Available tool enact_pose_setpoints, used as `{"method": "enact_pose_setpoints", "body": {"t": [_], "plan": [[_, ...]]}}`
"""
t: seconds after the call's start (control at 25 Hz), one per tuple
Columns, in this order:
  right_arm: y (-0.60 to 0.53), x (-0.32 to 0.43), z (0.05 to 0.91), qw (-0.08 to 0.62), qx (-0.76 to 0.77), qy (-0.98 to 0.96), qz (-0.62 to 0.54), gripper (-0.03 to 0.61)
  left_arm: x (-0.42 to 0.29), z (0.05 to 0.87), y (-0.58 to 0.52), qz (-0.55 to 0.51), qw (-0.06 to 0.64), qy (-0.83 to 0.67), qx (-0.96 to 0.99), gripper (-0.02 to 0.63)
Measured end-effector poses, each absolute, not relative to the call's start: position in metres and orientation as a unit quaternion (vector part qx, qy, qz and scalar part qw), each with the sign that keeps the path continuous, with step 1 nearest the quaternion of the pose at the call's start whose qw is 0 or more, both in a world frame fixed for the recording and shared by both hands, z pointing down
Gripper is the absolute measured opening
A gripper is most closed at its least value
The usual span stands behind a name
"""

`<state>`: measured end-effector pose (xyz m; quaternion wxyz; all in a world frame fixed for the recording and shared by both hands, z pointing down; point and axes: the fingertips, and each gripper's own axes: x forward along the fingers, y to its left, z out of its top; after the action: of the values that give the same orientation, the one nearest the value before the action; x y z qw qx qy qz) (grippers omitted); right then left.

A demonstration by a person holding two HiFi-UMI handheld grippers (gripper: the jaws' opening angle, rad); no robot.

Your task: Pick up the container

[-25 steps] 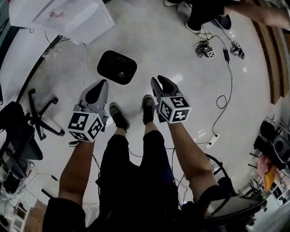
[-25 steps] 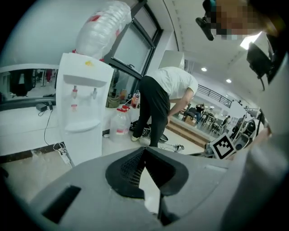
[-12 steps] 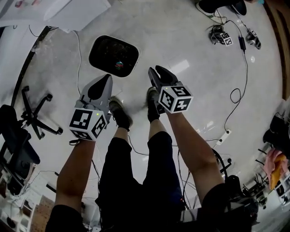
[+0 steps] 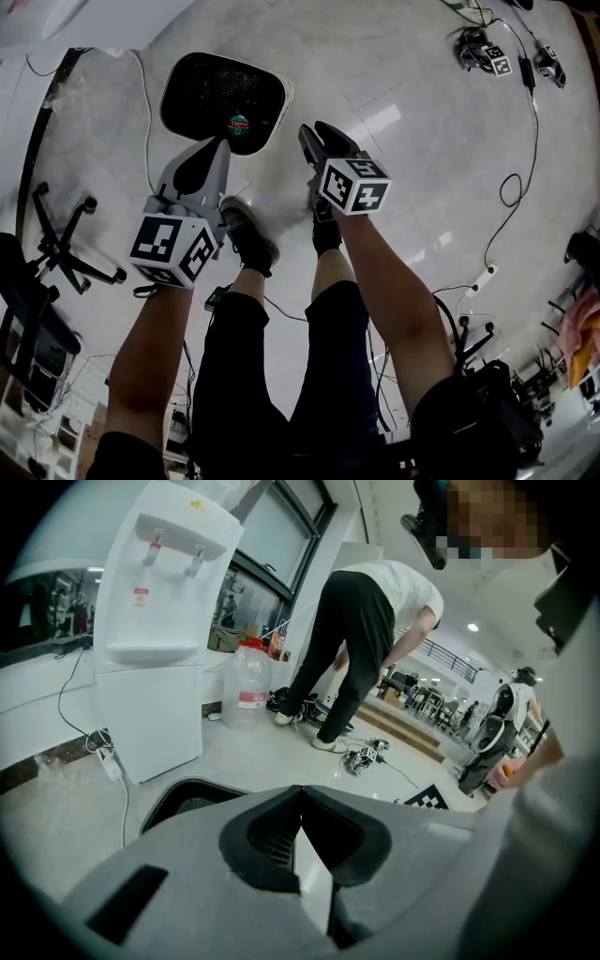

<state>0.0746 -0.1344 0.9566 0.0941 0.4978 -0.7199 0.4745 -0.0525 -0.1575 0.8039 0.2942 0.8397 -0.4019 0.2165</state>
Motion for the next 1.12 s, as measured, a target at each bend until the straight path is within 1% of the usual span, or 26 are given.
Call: {"method": "enact_pose_setpoints", "body": {"t": [0.24,0.4,0.56,0.68,0.8,1.12], "plan": [[-0.133,0.061,1.011,0.079,0.496,-0.708,0.496,0.104,-0.051,0.833,-0.16,0.228,0.279,-0.39,0.847,0.009],[-0.131,0.048,1.045,0.092,0.489,-0.711,0.497,0.105,-0.05,0.849,-0.164,0.222,0.287,-0.393,0.845,0.009],[-0.131,0.037,1.08,0.101,0.479,-0.705,0.513,0.13,-0.051,0.866,-0.165,0.217,0.286,-0.397,0.845,0.009],[-0.125,0.025,1.103,0.113,0.472,-0.7,0.524,0.132,-0.06,0.874,-0.162,0.218,0.288,-0.401,0.842,0.009],[-0.128,0.025,1.117,0.123,0.479,-0.696,0.521,0.132,-0.067,0.88,-0.164,0.217,0.286,-0.404,0.842,0.009],[-0.125,0.013,1.136,0.117,0.461,-0.682,0.555,0.127,-0.076,0.886,-0.161,0.217,0.285,-0.407,0.84,0.009]]}}
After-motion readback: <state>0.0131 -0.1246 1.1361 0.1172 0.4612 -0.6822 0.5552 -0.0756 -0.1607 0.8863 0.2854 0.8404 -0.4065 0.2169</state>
